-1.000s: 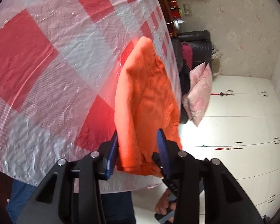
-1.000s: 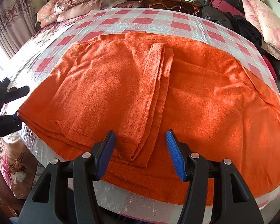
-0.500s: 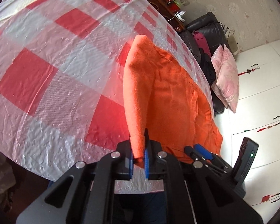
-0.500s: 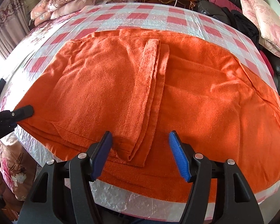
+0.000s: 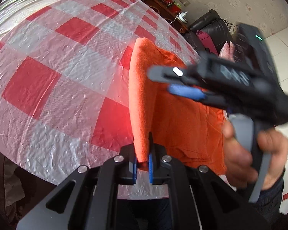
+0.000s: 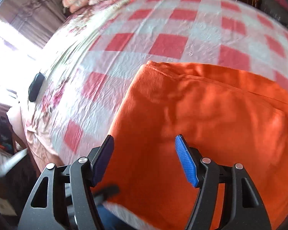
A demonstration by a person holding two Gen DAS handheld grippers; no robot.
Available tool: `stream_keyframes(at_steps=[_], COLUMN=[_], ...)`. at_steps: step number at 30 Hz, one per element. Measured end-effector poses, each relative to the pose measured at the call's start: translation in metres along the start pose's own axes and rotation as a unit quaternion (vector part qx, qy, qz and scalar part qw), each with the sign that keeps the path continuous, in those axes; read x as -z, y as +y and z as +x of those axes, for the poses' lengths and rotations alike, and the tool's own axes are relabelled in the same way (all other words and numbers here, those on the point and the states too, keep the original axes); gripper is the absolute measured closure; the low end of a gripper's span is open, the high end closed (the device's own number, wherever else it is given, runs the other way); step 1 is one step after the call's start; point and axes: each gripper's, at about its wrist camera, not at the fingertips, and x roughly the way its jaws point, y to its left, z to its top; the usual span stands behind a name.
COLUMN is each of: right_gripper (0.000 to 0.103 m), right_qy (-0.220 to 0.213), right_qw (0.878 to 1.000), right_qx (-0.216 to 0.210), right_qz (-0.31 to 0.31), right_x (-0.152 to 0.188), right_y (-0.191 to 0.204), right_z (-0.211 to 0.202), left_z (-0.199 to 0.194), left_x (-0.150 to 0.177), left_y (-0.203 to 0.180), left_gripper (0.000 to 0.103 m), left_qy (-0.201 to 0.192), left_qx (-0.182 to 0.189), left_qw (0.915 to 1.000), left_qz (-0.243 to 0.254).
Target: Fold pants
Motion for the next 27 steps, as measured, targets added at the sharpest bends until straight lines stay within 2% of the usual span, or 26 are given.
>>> stream_keyframes(at_steps=[1, 2, 5, 7, 10, 13, 16, 20, 23, 24, 26, 27], right_gripper=[0.031, 0.031, 0.032, 0.032, 0.032, 0.032, 0.032, 0.032, 0.033, 0.035, 0.069, 0.077], right_qy=[-0.005, -0.011, -0.011, -0.011, -0.010, 0.000, 0.016, 0.057, 0.078, 0.084, 0.087, 0.087], right_qw=[1.000, 1.000, 0.999, 0.999, 0.999, 0.995, 0.989, 0.977, 0.966, 0.964, 0.963, 0.965], right_qx=[-0.021, -0.027, -0.027, -0.012, 0.036, 0.091, 0.127, 0.174, 0.201, 0.203, 0.200, 0.195], right_qz=[0.009, 0.012, 0.035, 0.039, -0.011, -0.050, -0.069, -0.109, -0.143, -0.152, -0.157, -0.154], right_x=[-0.007, -0.014, -0.034, -0.040, -0.039, -0.036, -0.038, -0.041, -0.040, -0.039, -0.038, -0.038], right_y=[-0.003, -0.003, -0.008, -0.005, 0.022, 0.045, 0.056, 0.060, 0.066, 0.067, 0.067, 0.065], right_z=[0.003, 0.003, 0.005, 0.002, -0.005, -0.007, -0.009, 0.002, 0.010, 0.012, 0.013, 0.009], left_z=[-0.001, -0.001, -0.001, -0.003, -0.006, -0.008, -0.010, -0.015, -0.020, -0.024, -0.031, -0.035], left_x=[0.000, 0.000, 0.000, 0.000, 0.003, 0.009, 0.018, 0.024, 0.028, 0.029, 0.032, 0.033], left_y=[-0.001, -0.003, -0.007, -0.014, -0.031, -0.054, -0.077, -0.094, -0.102, -0.106, -0.114, -0.118], left_gripper=[0.095, 0.095, 0.095, 0.095, 0.095, 0.095, 0.095, 0.095, 0.095, 0.095, 0.095, 0.096], left_qy=[-0.002, -0.003, -0.008, -0.017, -0.036, -0.054, -0.076, -0.101, -0.117, -0.124, -0.136, -0.141], left_qx=[0.000, -0.001, -0.007, -0.022, -0.059, -0.099, -0.132, -0.159, -0.167, -0.169, -0.171, -0.169], left_qw=[1.0000, 1.0000, 0.9998, 0.9991, 0.9943, 0.9837, 0.9678, 0.9515, 0.9427, 0.9397, 0.9335, 0.9318], left_qz=[0.002, 0.006, 0.017, 0.033, 0.081, 0.140, 0.200, 0.243, 0.264, 0.271, 0.285, 0.289])
